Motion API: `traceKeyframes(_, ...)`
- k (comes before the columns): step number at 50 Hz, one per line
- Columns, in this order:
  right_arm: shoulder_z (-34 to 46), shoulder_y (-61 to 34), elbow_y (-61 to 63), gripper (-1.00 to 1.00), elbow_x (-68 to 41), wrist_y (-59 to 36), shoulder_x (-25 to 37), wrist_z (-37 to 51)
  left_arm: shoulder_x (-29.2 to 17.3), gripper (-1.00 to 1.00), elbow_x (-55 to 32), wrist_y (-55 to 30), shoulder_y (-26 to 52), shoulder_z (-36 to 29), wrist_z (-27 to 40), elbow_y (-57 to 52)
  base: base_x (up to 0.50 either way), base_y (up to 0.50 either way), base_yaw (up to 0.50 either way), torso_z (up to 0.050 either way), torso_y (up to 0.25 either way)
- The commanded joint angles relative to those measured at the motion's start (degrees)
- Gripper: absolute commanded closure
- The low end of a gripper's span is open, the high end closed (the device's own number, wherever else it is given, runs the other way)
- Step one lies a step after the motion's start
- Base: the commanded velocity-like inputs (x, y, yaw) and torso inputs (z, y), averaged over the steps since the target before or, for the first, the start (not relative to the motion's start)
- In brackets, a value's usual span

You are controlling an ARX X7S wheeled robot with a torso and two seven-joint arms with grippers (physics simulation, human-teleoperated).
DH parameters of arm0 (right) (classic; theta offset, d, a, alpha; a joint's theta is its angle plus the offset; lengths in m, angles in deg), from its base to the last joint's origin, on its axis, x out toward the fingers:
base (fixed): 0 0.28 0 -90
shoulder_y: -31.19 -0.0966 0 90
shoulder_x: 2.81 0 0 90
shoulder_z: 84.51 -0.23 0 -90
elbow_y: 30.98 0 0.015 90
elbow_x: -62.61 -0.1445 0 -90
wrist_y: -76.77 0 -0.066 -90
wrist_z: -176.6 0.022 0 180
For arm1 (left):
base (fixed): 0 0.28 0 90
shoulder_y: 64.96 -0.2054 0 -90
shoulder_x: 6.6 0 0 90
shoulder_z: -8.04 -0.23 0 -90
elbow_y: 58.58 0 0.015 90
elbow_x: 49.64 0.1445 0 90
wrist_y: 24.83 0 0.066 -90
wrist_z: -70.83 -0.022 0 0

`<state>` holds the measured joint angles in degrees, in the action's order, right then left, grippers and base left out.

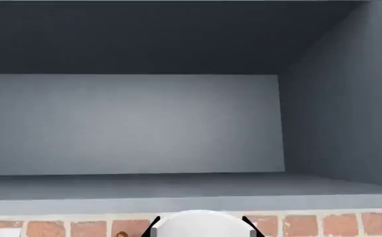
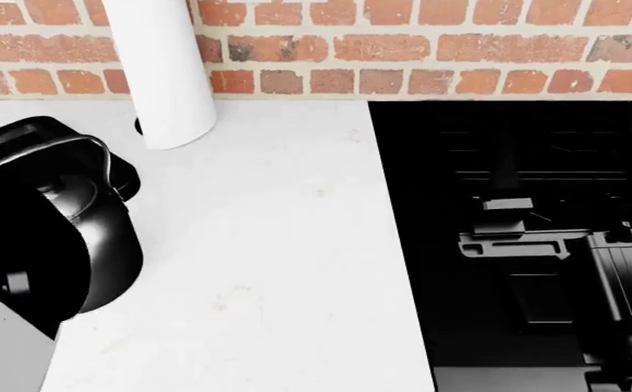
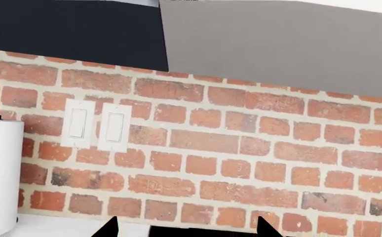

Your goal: Pick the kettle from the counter and place it on the tray. Then pick the mug from the cabinet and place it on the tray. Then close the cabinet doors.

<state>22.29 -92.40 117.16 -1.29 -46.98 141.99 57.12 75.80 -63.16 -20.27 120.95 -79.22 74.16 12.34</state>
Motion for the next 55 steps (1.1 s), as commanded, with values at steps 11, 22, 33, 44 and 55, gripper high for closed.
traceKeyframes(11, 0.5, 4.16, -3.33, -1.0, 2.91, 3.56, -0.16, -1.97, -11.91, 1.0, -44.01, 9.59, -18.53, -5.08, 29.19, -1.26, 0.0, 0.0, 0.0, 0.0, 0.0)
traceKeyframes(22, 1.16, 2.76, -2.6, -1.0, 3.56, 1.37, 0.23, 0.59, -14.54, 1.0, -42.31, 11.74, -19.9, -5.69, 27.61, 0.79, 0.0, 0.24, 0.0, 0.0, 0.0)
traceKeyframes(33, 1.7, 2.69, -2.78, -1.0, 4.31, 1.17, 0.15, 0.57, -15.23, 1.0, -42.47, 12.08, -20.15, -5.75, 27.62, 1.12, 0.0, 0.5, 0.0, 0.0, 0.0)
traceKeyframes(44, 1.94, 2.48, -2.64, -1.0, 4.61, 1.09, 0.17, 0.82, -16.45, 1.0, -41.41, 13.9, -20.93, -6.43, 26.72, 1.39, 0.0, 0.5, 0.0, 0.0, 0.0)
traceKeyframes(55, 2.1, 2.53, -2.86, -1.0, 5.19, 1.31, 0.27, 0.68, -17.72, 1.0, -41.06, 14.43, -22.07, -7.04, 26.14, 1.52, 0.0, 0.5, 0.0, 0.0, 0.001)
